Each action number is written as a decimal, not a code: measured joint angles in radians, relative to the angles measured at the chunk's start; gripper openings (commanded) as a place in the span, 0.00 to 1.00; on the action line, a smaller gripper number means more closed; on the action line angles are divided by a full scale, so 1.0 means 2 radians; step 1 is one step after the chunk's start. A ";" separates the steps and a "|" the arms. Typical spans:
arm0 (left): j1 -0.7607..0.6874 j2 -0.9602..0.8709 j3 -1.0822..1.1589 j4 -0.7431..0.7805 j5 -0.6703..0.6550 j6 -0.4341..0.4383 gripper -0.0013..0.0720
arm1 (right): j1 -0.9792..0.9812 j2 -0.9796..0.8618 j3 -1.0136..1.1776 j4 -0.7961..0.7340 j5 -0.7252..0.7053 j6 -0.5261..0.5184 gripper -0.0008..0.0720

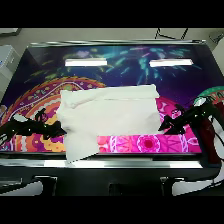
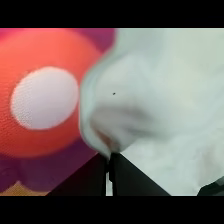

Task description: Fold the clothes and pants, and hang the long-sleeved shirts on hangers.

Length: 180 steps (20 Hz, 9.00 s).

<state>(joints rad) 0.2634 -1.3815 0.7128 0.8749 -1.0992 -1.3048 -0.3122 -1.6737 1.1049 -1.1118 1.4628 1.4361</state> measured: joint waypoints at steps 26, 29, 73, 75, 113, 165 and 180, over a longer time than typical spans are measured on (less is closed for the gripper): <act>0.000 0.359 0.576 0.007 0.130 0.018 0.04 | 0.020 0.442 0.457 -0.114 -0.202 0.002 0.06; 0.000 0.334 0.577 0.026 0.067 -0.016 0.04 | 0.020 0.415 0.455 -0.121 -0.115 0.017 0.06; -0.111 -0.023 0.145 0.123 0.013 -0.081 0.05 | 0.068 0.037 0.110 -0.160 -0.100 0.075 0.06; -0.111 -0.027 0.144 0.124 0.013 -0.081 0.06 | 0.068 0.036 0.108 -0.160 -0.090 0.075 0.17; -0.140 0.120 -0.153 0.041 -0.052 -0.015 0.05 | -0.062 0.089 -0.083 -0.091 0.020 0.018 0.78; -0.312 -0.168 0.390 0.060 0.066 -0.153 0.05 | 0.043 -0.016 0.248 0.179 -0.011 -0.013 0.06; -0.461 -0.283 0.411 -0.196 0.315 -0.226 0.04 | 0.184 0.154 0.249 0.183 -0.033 0.042 0.06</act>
<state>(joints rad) -0.6590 -1.9472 1.5352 0.4820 -0.4690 -1.7569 0.0551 -1.3666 1.6024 -0.7464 1.3960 1.5192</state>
